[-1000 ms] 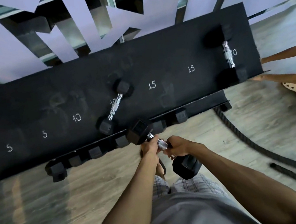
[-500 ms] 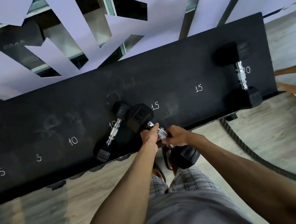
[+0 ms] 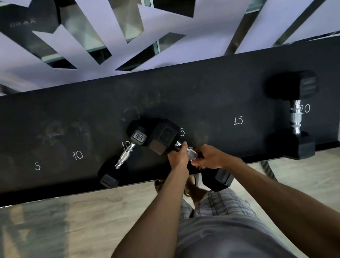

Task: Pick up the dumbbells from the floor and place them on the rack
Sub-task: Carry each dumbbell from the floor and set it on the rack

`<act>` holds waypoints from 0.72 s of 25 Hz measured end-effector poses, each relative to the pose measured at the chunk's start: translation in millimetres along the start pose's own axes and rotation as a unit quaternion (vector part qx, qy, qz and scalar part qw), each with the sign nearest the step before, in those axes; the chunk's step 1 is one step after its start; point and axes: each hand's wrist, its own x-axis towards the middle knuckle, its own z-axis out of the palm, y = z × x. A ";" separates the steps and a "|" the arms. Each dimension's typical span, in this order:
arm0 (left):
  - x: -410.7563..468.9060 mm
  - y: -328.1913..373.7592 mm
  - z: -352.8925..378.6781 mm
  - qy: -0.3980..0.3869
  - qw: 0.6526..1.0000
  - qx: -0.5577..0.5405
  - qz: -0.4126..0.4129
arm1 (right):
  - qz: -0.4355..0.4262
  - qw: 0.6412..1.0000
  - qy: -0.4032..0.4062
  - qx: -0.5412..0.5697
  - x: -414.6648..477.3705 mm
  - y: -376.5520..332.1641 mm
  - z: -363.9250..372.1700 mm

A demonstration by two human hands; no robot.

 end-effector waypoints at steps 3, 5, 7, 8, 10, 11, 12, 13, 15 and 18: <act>0.5 10.1 6.5 -0.022 1.000 0.004 0.022 | -0.009 1.000 -0.001 0.009 7.8 5.7 -8.4; 5.1 19.1 10.1 -0.041 0.999 0.012 0.033 | -0.007 0.999 0.015 0.030 13.7 4.7 -13.5; 8.9 26.9 11.0 -0.047 0.998 0.028 0.038 | -0.007 0.998 0.038 0.052 19.9 2.2 -16.4; 10.2 31.4 11.8 -0.049 0.998 0.028 0.041 | -0.010 0.997 0.046 0.055 23.4 1.1 -17.1; 14.2 42.0 10.9 -0.050 0.998 0.016 0.040 | -0.018 0.996 0.055 0.061 30.9 -3.1 -16.7; 17.2 46.7 9.3 -0.048 0.998 0.015 0.039 | -0.019 0.996 0.060 0.065 35.5 -5.5 -15.7; 22.0 51.2 7.7 -0.045 0.998 0.016 0.040 | -0.018 0.996 0.064 0.067 40.9 -9.4 -15.3; 27.9 54.3 6.0 -0.045 0.998 0.019 0.037 | -0.013 0.995 0.066 0.068 46.3 -12.8 -14.1; 41.9 57.1 2.1 -0.046 0.998 0.024 0.036 | -0.008 0.995 0.068 0.066 55.9 -21.2 -13.2; 51.1 65.3 -5.1 -0.051 0.998 0.024 0.026 | -0.004 0.996 0.058 0.070 72.4 -26.7 -11.1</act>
